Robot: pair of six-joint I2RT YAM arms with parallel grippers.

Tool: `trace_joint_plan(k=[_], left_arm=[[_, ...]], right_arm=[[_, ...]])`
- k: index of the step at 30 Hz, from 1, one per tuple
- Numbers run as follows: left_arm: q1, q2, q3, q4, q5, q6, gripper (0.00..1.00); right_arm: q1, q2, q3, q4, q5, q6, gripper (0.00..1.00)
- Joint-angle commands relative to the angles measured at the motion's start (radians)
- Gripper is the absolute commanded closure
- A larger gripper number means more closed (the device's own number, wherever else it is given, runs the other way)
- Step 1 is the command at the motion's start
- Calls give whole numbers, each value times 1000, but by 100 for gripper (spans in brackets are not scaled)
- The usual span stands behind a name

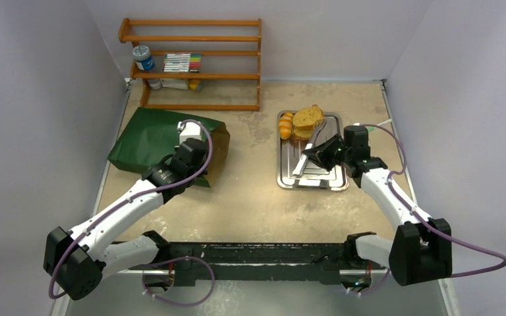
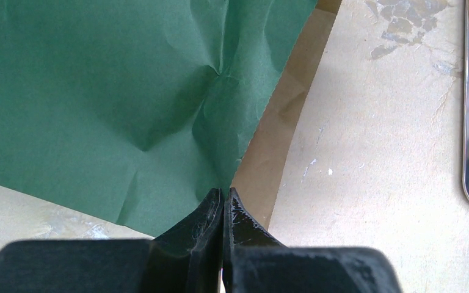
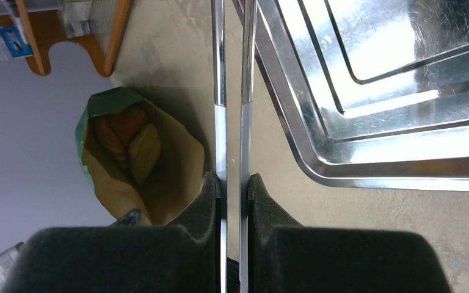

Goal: Take the fake bread out of the paper bag
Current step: Place the fake bread in the container.

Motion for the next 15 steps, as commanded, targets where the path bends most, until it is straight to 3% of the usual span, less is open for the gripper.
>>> trace_joint_plan(k=[1, 10, 15], left_arm=[[-9, -6, 13, 63, 15, 10, 100], [-14, 15, 21, 73, 11, 10, 100], [-18, 17, 17, 74, 4, 6, 100]], right_arm=[[-6, 0, -25, 71, -51, -21, 100], [-30, 15, -52, 72, -58, -44, 100], [-41, 21, -64, 79, -71, -45, 85]])
